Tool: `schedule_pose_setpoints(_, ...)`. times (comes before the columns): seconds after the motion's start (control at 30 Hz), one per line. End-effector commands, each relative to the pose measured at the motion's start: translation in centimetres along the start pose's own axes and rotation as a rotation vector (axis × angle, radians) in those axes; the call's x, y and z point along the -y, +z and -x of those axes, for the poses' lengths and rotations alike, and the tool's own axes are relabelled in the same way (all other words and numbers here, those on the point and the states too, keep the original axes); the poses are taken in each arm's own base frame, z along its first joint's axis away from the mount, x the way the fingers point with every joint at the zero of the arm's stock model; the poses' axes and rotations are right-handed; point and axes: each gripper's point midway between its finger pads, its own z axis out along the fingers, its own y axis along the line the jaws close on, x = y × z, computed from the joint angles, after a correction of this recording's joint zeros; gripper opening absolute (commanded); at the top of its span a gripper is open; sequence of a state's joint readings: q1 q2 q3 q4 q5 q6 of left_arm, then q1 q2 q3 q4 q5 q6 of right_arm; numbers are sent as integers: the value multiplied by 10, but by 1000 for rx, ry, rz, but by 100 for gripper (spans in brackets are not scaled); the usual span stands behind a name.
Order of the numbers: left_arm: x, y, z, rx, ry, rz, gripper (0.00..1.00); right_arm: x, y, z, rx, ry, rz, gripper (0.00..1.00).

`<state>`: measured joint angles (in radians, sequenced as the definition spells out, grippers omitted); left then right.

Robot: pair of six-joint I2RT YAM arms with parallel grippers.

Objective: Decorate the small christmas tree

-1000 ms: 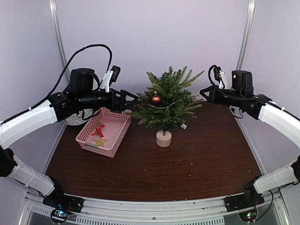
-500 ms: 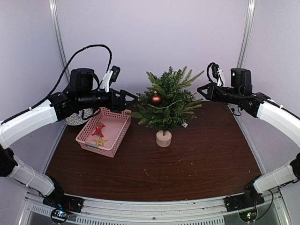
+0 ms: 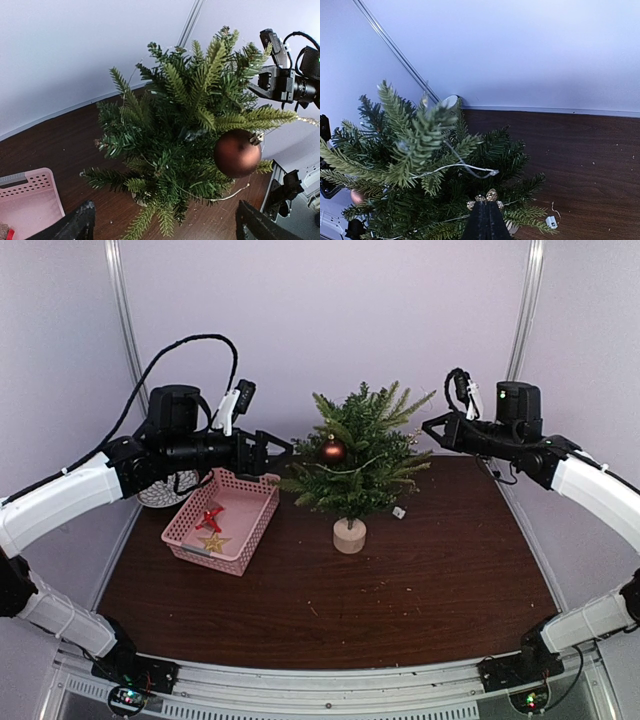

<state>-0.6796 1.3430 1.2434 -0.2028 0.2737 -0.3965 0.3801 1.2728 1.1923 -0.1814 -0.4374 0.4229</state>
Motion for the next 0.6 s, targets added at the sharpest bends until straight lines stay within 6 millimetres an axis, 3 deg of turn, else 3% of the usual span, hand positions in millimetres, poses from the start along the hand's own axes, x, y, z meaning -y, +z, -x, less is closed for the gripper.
schedule_pose_setpoints(0.0,-2,3,8,37,4,-14,98,3,6,9,46,-12,-7,0)
schedule_pose_setpoints(0.4,-5,4,4,27,0,-7,98,16,23,-18,-18,-14,-17,0)
schedule_pose_setpoints(0.57,-5,5,4,23,3,-10,98,11,22,-16,-14,-7,-2,0)
